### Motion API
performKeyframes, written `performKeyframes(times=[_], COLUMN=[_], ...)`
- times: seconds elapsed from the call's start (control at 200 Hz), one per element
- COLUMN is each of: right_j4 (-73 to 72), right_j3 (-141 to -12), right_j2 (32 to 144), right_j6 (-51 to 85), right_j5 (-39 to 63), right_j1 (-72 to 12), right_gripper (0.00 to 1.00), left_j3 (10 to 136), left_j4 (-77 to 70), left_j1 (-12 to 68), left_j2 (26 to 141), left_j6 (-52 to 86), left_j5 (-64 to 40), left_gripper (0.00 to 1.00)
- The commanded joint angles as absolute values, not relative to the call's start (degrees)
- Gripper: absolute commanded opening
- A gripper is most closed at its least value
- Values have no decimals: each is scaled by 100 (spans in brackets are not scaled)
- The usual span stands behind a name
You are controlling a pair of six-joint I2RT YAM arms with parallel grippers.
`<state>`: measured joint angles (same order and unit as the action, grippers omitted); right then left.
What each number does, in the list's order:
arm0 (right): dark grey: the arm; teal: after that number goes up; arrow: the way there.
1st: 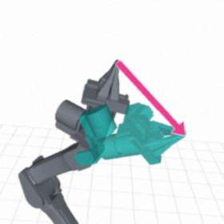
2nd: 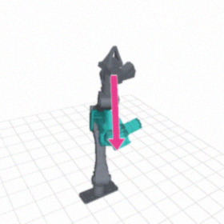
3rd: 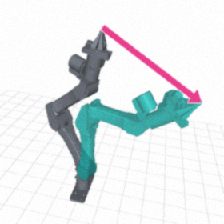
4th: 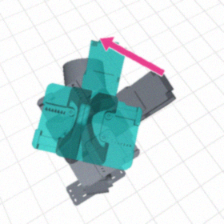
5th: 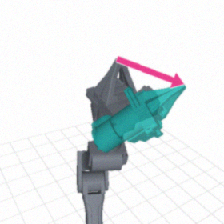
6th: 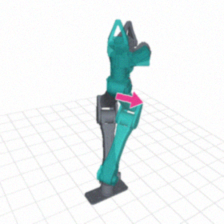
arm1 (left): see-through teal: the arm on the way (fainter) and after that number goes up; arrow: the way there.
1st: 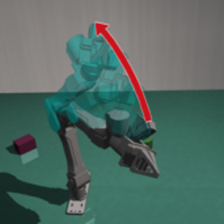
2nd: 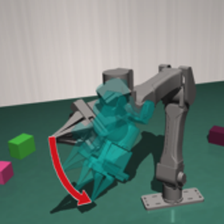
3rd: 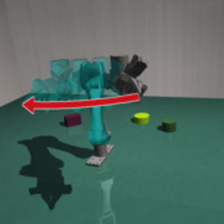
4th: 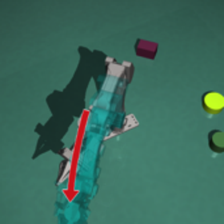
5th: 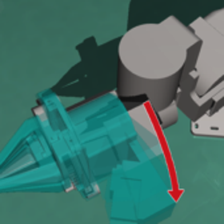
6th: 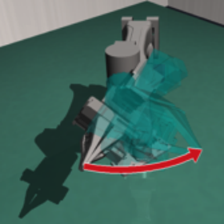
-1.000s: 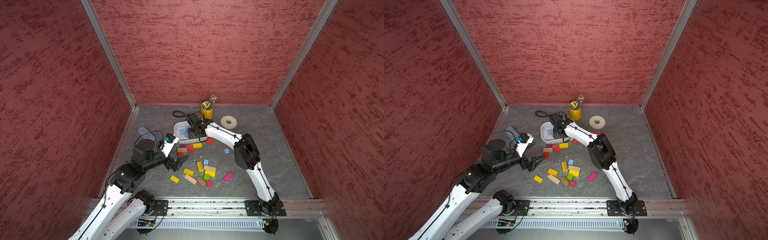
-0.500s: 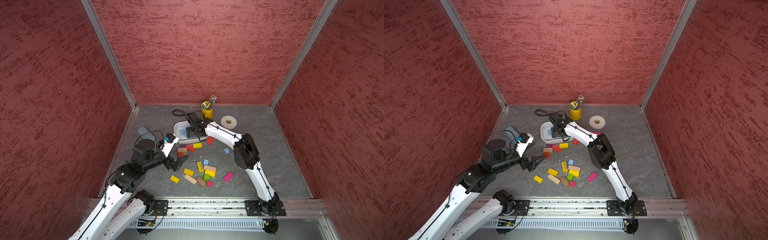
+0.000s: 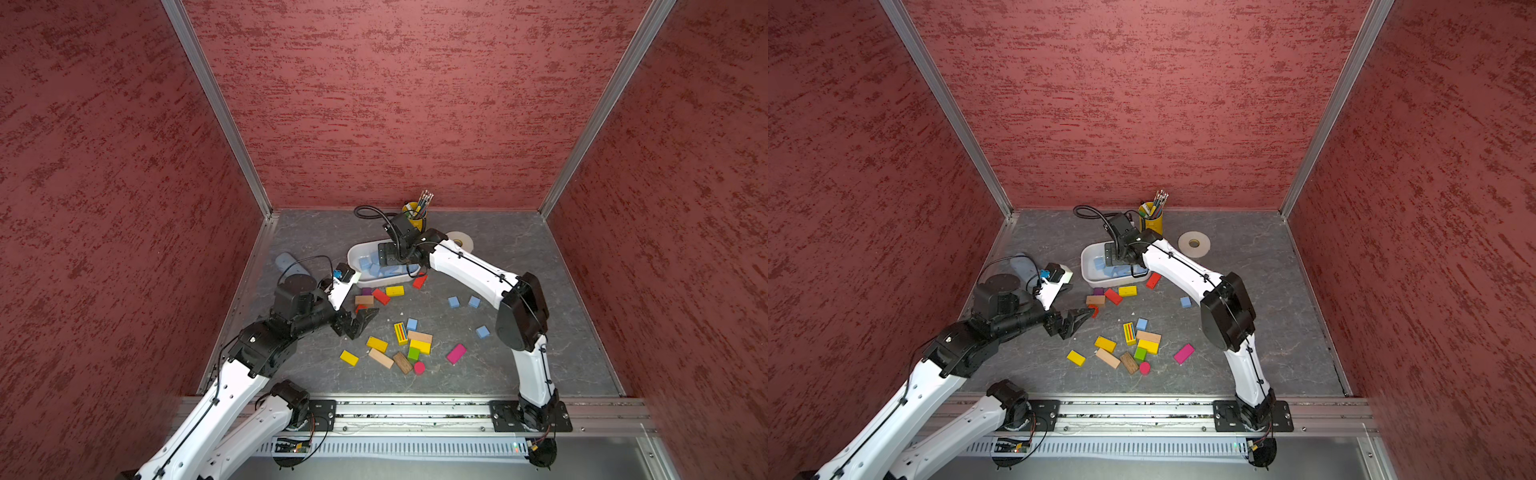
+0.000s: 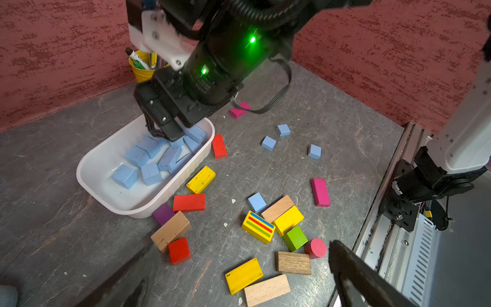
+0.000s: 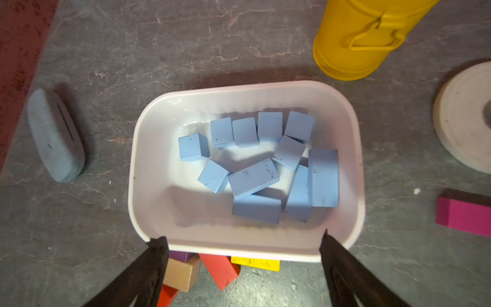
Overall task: Pick out the blue building blocks
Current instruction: Place the building block in the storage box, then pick up the building block from the center of the board.
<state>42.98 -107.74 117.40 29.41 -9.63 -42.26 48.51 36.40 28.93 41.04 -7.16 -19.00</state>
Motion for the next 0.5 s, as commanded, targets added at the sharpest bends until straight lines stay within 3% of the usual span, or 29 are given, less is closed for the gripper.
performKeyframes(times=[0.0,0.496], right_j4=[3991,3199], right_j3=[-10238,-7556], right_j2=[11272,9892], right_j6=[3148,4056], right_j5=[-1142,-614], right_j1=[-4192,-4226], right_gripper=[90,84], left_j3=[4786,4782], left_j4=[3665,3657], left_j1=[2873,2859], left_j2=[4137,4272], left_j6=[-721,-735], left_j5=[-1937,-2137], left_gripper=[99,100])
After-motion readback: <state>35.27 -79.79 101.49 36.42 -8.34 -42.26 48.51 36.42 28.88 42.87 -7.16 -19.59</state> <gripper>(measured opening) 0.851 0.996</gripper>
